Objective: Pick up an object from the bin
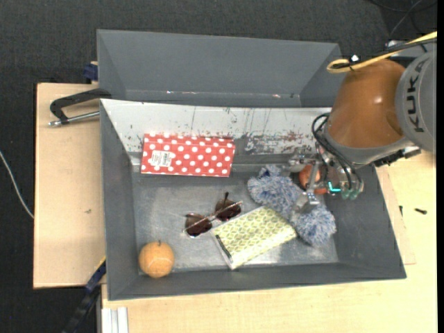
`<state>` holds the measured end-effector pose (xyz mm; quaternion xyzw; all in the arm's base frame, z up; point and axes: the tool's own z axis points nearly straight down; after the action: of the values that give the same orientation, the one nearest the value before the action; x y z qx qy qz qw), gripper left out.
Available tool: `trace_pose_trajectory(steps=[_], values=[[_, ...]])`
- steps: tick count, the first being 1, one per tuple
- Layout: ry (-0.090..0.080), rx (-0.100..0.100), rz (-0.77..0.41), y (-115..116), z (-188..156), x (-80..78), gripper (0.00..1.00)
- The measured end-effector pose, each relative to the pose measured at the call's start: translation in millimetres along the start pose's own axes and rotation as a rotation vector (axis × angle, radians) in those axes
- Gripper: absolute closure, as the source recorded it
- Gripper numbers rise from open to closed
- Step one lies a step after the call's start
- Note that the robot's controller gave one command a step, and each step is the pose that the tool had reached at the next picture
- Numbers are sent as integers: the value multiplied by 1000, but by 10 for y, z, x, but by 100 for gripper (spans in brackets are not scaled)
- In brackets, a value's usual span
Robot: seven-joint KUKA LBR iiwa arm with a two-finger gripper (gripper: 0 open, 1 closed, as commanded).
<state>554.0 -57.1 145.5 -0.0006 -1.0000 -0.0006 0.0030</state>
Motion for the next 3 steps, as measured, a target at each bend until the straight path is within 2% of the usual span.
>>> trace_pose_trajectory(steps=[1,2,3], values=[[-15,4,1,317,198,104,0],[-19,2,-28,1141,720,371,0],[-7,0,-177,905,363,460,0]])
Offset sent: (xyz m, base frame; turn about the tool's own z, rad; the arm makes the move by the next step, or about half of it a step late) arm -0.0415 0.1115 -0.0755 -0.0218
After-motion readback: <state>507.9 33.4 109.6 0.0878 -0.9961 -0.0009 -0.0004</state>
